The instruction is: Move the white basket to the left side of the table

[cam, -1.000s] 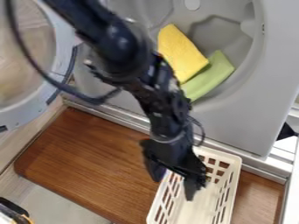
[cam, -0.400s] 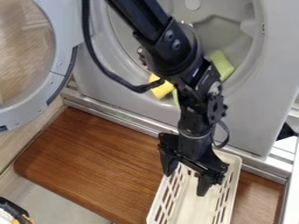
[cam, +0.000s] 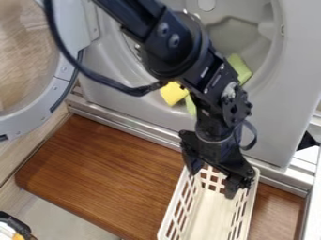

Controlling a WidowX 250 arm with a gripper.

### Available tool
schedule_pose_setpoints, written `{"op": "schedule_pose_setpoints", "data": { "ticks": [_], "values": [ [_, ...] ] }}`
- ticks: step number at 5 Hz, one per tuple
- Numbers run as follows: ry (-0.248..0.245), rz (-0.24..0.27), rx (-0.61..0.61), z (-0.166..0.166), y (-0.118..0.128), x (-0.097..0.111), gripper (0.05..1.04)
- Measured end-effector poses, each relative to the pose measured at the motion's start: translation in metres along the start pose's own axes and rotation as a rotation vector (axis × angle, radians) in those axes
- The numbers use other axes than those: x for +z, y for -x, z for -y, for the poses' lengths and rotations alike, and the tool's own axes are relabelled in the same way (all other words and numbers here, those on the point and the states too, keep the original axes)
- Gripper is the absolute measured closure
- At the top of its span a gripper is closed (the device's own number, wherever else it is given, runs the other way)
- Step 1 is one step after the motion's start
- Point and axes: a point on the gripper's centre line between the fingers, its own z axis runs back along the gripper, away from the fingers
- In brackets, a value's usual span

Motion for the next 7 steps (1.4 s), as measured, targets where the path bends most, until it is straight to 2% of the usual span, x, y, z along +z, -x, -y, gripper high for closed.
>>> {"op": "schedule_pose_setpoints", "data": {
  "ticks": [2,3,4,5,6,7],
  "values": [
    [-0.039,-0.087,0.008,-0.010,0.015,0.000,0.084],
    [-0.051,-0.141,0.055,-0.021,0.030,-0.002,0.084],
    [-0.055,-0.152,0.074,-0.024,0.033,-0.003,0.084],
    [-0.056,-0.182,0.075,-0.024,0.034,-0.016,0.084],
    [-0.057,-0.218,0.073,-0.024,0.028,-0.041,0.084],
    [-0.055,-0.232,0.064,-0.024,0.023,-0.052,0.135]
  ]
}}
